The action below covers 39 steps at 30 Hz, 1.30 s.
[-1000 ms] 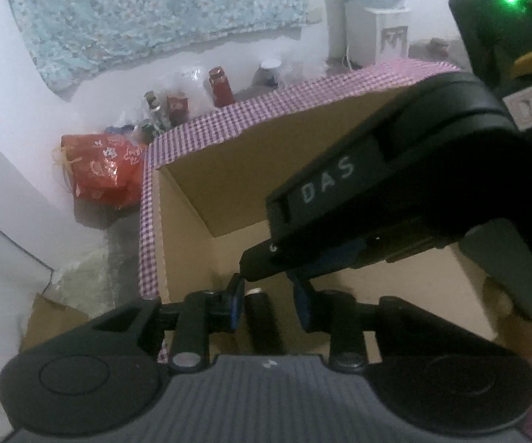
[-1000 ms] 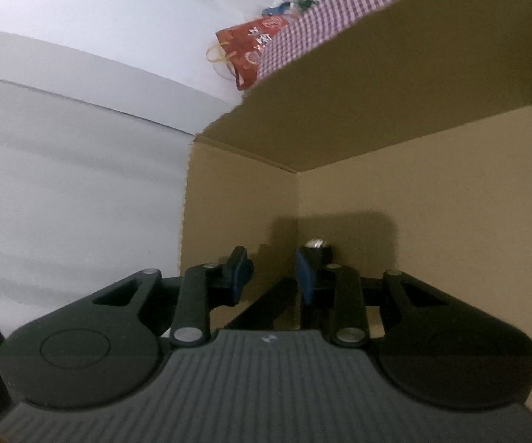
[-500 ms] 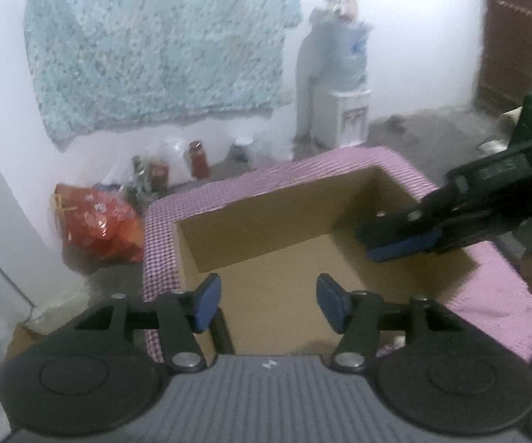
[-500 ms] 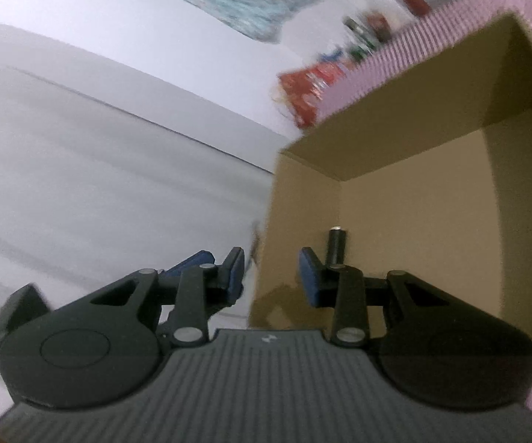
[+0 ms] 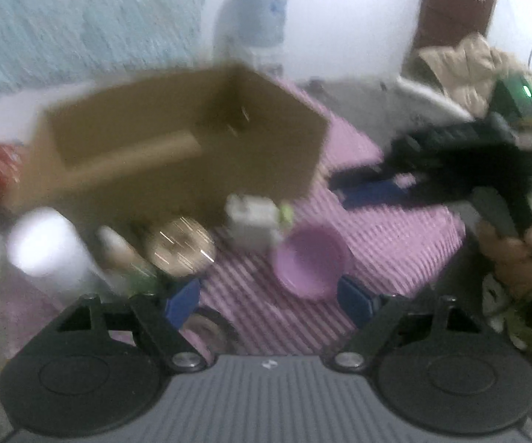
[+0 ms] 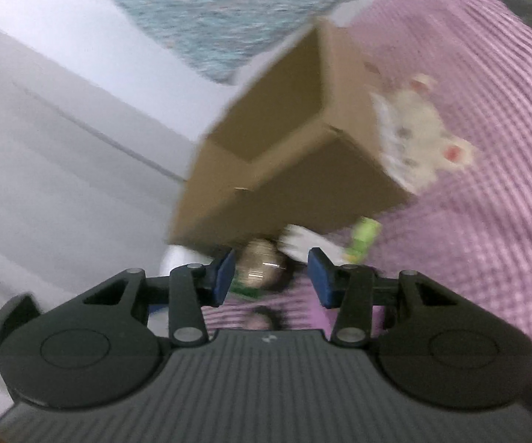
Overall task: Organize rigid objects
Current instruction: 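Grasp the black oval case with the right gripper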
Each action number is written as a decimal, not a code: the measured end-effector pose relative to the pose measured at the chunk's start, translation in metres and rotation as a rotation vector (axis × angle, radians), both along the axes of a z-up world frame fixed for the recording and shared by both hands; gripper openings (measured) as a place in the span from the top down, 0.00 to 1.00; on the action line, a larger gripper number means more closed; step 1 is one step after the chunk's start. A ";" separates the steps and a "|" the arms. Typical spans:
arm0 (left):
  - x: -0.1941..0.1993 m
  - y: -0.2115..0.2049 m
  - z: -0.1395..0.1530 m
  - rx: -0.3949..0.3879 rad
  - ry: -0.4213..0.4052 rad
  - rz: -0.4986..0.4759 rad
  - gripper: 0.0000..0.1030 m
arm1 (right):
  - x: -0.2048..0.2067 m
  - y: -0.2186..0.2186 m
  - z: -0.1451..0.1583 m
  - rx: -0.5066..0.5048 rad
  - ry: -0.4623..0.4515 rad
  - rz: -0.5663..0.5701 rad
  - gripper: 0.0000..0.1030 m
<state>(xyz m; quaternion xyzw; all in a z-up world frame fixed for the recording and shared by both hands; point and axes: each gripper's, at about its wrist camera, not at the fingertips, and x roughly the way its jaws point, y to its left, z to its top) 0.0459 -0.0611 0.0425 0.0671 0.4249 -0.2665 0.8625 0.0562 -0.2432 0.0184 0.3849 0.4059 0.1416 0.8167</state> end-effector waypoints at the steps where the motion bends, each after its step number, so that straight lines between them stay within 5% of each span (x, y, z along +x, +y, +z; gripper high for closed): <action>1: 0.000 -0.006 -0.009 0.006 0.024 -0.008 0.20 | 0.003 0.000 -0.008 -0.026 0.011 -0.015 0.57; 6: -0.004 -0.027 -0.037 0.068 0.038 -0.032 0.20 | 0.030 0.031 -0.034 -0.107 0.031 0.046 0.57; 11: -0.006 -0.034 -0.048 0.088 0.042 -0.035 0.20 | 0.031 0.056 -0.035 -0.057 -0.006 0.174 0.58; 17: -0.010 -0.041 -0.048 0.094 0.006 -0.039 0.23 | 0.016 0.017 -0.028 -0.051 -0.026 0.062 0.58; 23: -0.005 -0.059 -0.044 0.050 -0.014 -0.098 0.36 | 0.009 -0.002 -0.033 -0.126 0.029 0.031 0.60; 32: -0.012 -0.080 -0.057 0.103 -0.055 -0.146 0.51 | 0.030 0.041 -0.034 -0.451 0.031 0.266 0.76; 39: -0.009 -0.079 -0.068 0.138 -0.046 -0.114 0.51 | 0.027 0.041 -0.034 -0.476 0.051 0.301 0.82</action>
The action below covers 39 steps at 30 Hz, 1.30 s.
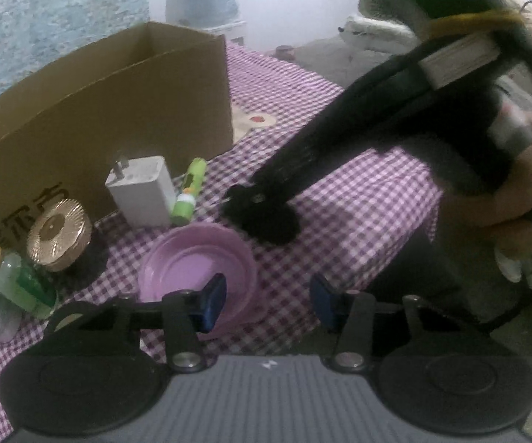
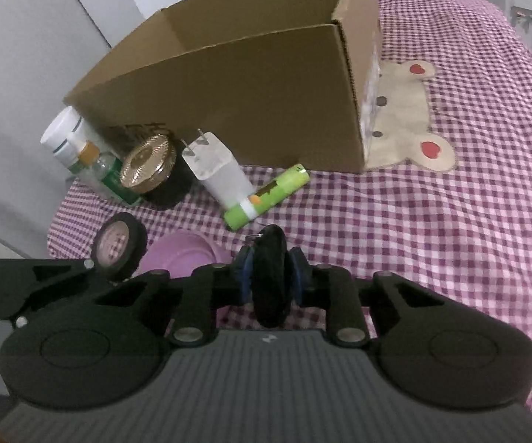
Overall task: Organize rigid objects
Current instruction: 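Grasp the black oval case with the right gripper, then carry the black oval case into the box and open the right gripper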
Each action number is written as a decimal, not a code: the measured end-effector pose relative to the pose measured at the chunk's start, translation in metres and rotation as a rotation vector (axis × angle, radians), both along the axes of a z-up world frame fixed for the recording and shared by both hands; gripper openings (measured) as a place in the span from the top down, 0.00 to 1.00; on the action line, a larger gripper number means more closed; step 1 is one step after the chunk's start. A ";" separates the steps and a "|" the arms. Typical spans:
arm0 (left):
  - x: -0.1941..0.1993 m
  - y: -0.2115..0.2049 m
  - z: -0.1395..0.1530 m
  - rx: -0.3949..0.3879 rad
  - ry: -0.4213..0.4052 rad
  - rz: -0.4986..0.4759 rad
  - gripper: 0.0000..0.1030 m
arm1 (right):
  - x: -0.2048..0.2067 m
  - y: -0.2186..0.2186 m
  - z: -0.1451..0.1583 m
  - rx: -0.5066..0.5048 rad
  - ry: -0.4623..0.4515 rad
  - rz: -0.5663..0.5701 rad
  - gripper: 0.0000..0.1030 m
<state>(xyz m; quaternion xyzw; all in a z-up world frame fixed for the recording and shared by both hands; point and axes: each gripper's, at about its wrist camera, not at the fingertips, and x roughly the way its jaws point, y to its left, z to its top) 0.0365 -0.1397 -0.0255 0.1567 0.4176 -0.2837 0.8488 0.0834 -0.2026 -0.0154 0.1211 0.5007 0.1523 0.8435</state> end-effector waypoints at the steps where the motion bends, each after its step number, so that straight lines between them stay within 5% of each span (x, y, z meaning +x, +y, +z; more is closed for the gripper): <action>1: 0.001 0.001 -0.002 0.006 -0.003 0.006 0.51 | -0.001 -0.004 0.000 0.017 0.009 -0.016 0.82; 14: -0.012 -0.013 0.015 -0.066 0.003 -0.088 0.50 | -0.056 -0.059 -0.008 0.294 0.084 -0.267 0.85; 23: 0.008 -0.044 -0.002 -0.045 0.097 -0.080 0.51 | -0.062 -0.073 -0.013 0.393 0.104 -0.299 0.85; 39: 0.017 -0.043 0.002 -0.005 0.029 -0.017 0.67 | -0.068 -0.076 -0.018 0.523 0.113 -0.330 0.84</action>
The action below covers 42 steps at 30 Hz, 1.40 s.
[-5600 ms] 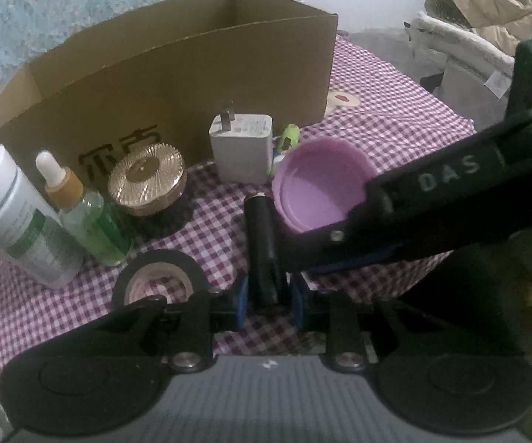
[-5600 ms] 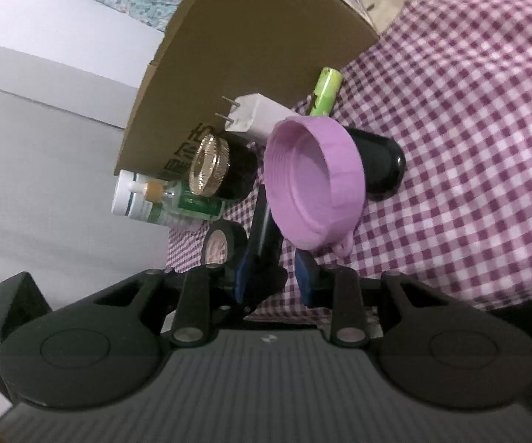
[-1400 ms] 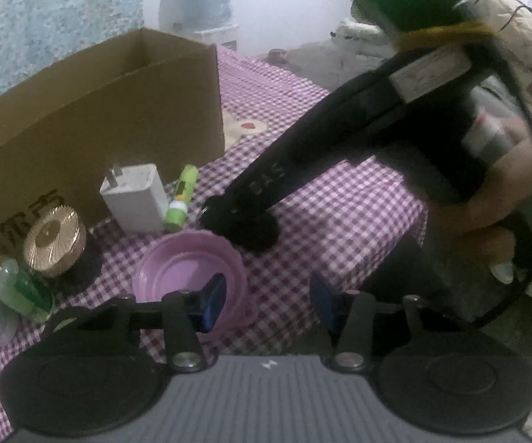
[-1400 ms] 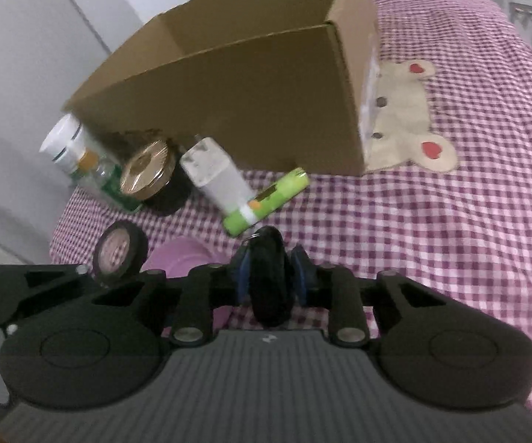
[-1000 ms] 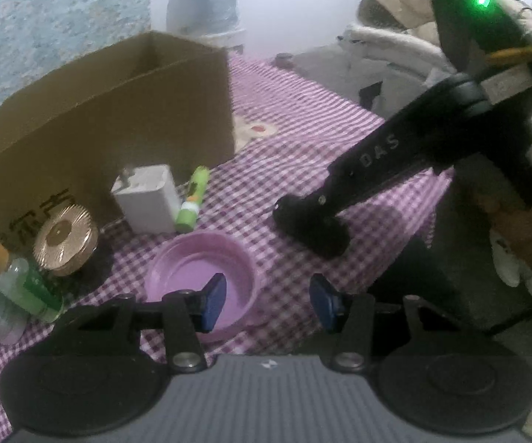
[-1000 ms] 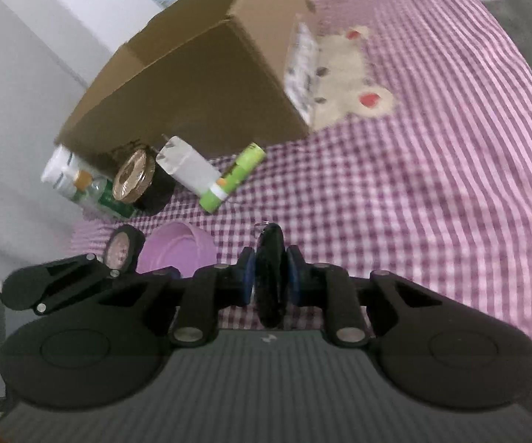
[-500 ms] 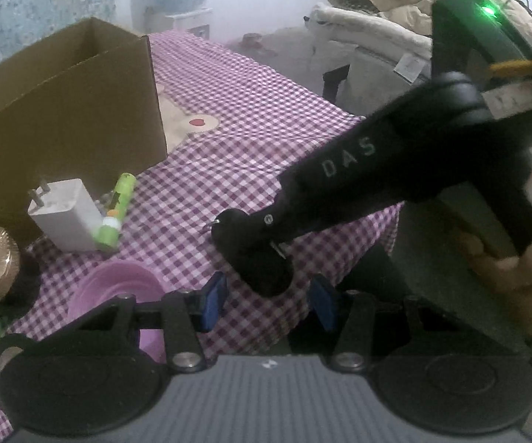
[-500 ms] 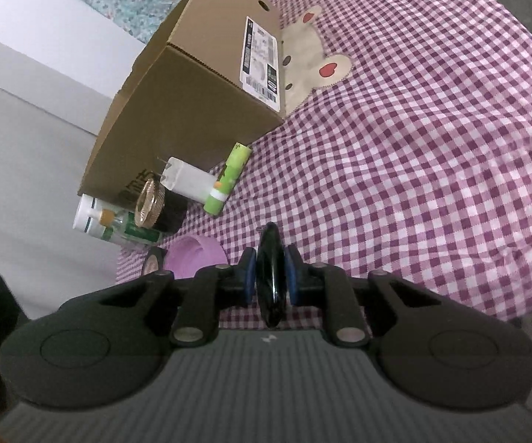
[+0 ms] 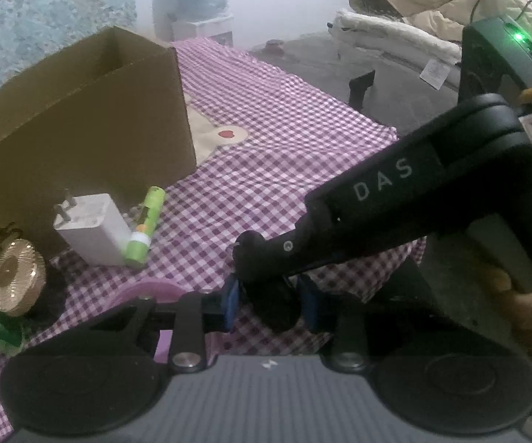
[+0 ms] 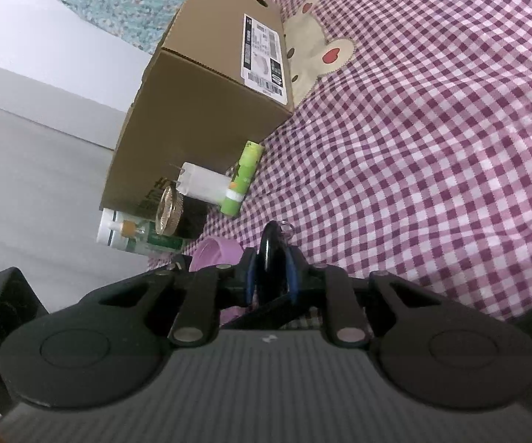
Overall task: Organize rigid objects
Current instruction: 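Carry the black oval case into the box and open the right gripper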
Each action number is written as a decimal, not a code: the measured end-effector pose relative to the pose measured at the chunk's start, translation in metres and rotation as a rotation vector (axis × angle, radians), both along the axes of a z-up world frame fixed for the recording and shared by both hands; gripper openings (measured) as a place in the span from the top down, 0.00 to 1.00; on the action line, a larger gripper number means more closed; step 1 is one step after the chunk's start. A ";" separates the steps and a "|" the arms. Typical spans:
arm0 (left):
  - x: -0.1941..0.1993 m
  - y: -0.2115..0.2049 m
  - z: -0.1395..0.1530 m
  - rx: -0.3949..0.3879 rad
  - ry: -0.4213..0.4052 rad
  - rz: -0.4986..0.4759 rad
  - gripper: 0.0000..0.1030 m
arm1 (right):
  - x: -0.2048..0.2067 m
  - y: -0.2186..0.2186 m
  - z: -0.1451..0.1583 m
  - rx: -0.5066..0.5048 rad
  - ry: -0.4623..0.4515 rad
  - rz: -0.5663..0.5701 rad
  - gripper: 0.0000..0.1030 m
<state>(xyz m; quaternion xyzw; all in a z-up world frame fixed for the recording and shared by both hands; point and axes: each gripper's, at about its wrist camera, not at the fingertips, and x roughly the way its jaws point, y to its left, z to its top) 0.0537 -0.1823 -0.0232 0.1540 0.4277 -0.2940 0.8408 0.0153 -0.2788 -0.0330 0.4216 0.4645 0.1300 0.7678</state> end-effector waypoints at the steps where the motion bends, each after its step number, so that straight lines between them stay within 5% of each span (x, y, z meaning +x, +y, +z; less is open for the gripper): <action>1: -0.001 0.002 0.003 -0.007 -0.008 0.005 0.67 | 0.001 0.002 0.003 -0.005 -0.005 0.001 0.84; 10: -0.005 0.043 0.070 -0.076 -0.183 0.066 0.67 | 0.024 0.040 0.080 -0.101 -0.164 0.063 0.84; 14: 0.017 0.075 0.101 -0.069 -0.247 0.124 0.67 | 0.064 0.070 0.115 -0.137 -0.246 0.138 0.84; 18: 0.061 0.110 0.120 -0.058 -0.220 0.193 0.67 | 0.127 0.105 0.133 -0.149 -0.274 0.225 0.84; 30: 0.218 0.171 0.092 0.098 -0.021 0.360 0.64 | 0.335 0.175 0.070 -0.027 0.002 0.308 0.85; 37: 0.223 0.181 0.088 0.106 -0.029 0.393 0.38 | 0.366 0.202 0.040 -0.077 0.050 0.286 0.83; 42: 0.213 0.184 0.105 0.069 -0.066 0.397 0.35 | 0.361 0.199 0.044 -0.064 0.035 0.275 0.81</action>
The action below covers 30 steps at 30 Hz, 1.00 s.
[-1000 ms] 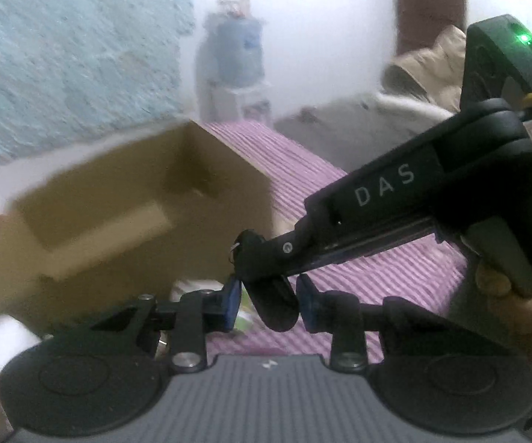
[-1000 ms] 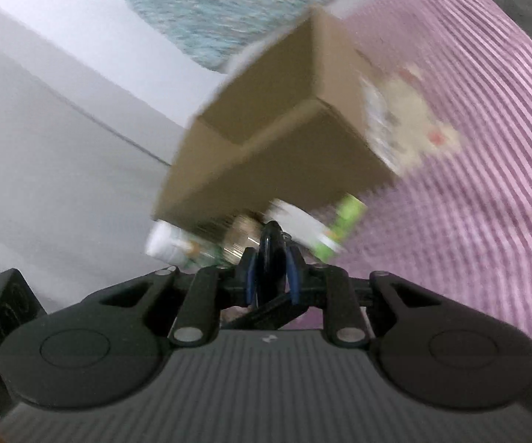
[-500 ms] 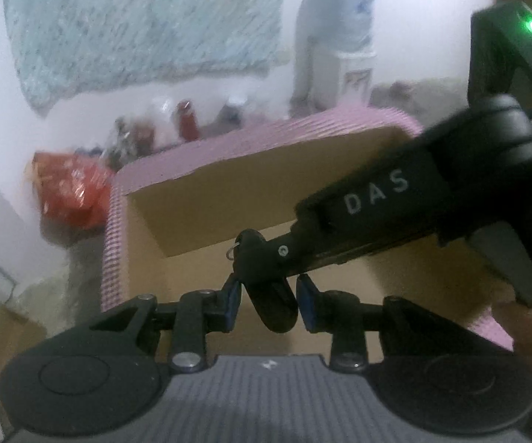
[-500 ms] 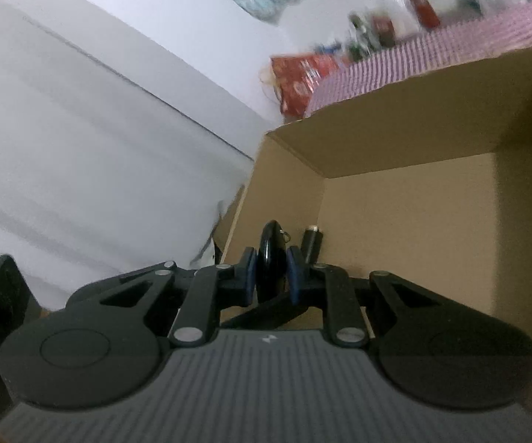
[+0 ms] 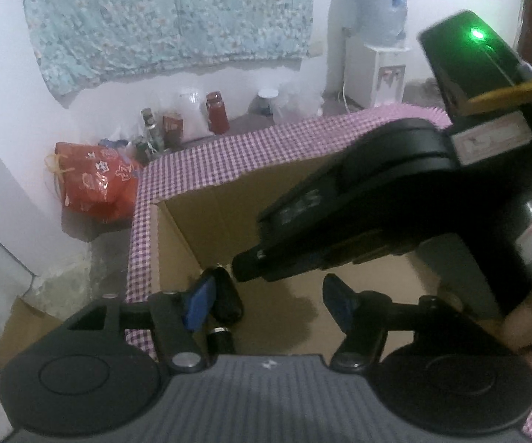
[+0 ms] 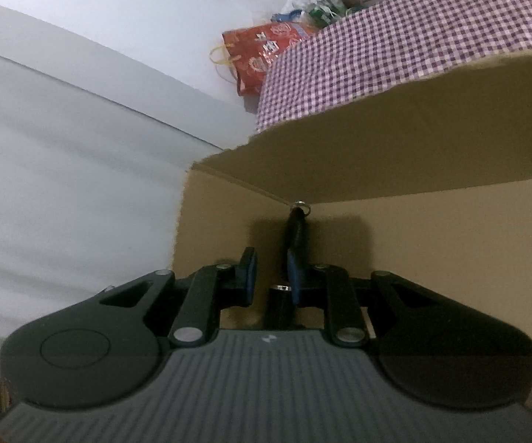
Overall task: Organize rigid objects
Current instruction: 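Carry the black oval case into the box and open the right gripper, then return the right gripper to the table and grasp the green glue stick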
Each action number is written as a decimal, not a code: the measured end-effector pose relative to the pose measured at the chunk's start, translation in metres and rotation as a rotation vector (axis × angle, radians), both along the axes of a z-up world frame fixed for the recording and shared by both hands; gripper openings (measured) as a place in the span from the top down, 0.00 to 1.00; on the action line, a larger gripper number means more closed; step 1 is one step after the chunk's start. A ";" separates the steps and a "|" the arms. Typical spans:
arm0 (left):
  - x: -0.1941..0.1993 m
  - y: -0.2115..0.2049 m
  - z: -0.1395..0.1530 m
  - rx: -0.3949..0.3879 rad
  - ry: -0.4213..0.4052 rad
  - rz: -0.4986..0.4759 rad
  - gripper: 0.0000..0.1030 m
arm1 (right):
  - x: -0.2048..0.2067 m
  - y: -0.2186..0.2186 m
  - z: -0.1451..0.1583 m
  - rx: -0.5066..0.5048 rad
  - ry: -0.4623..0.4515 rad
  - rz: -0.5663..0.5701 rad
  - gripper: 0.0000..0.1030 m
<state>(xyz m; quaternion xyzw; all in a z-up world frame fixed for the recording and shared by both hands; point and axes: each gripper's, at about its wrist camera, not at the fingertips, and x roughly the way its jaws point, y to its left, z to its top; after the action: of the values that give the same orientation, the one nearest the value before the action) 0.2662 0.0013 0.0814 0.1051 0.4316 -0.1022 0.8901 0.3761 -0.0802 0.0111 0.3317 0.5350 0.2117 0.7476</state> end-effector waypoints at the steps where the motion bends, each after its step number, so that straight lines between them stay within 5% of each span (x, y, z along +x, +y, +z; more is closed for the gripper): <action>1: -0.005 0.001 0.005 -0.004 -0.012 -0.004 0.35 | -0.005 -0.005 0.004 0.005 -0.012 -0.003 0.81; 11: -0.107 0.002 0.061 -0.099 -0.141 -0.100 0.25 | -0.117 -0.078 0.097 0.071 -0.219 -0.015 0.72; 16: -0.166 -0.009 0.051 -0.144 -0.149 -0.150 0.22 | -0.207 -0.125 0.123 0.064 -0.323 -0.041 0.66; 23: -0.208 -0.040 -0.017 -0.171 -0.038 -0.207 0.21 | -0.295 -0.143 0.063 -0.074 -0.285 -0.097 0.60; 30: -0.211 -0.084 -0.070 -0.057 0.003 -0.245 0.26 | -0.305 -0.139 0.003 -0.216 -0.226 -0.156 0.60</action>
<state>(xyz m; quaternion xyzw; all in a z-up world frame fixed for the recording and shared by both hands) 0.0552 -0.0823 0.0119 0.1316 0.4138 -0.2225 0.8729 0.0708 -0.2195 0.0142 0.2638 0.4400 0.1302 0.8485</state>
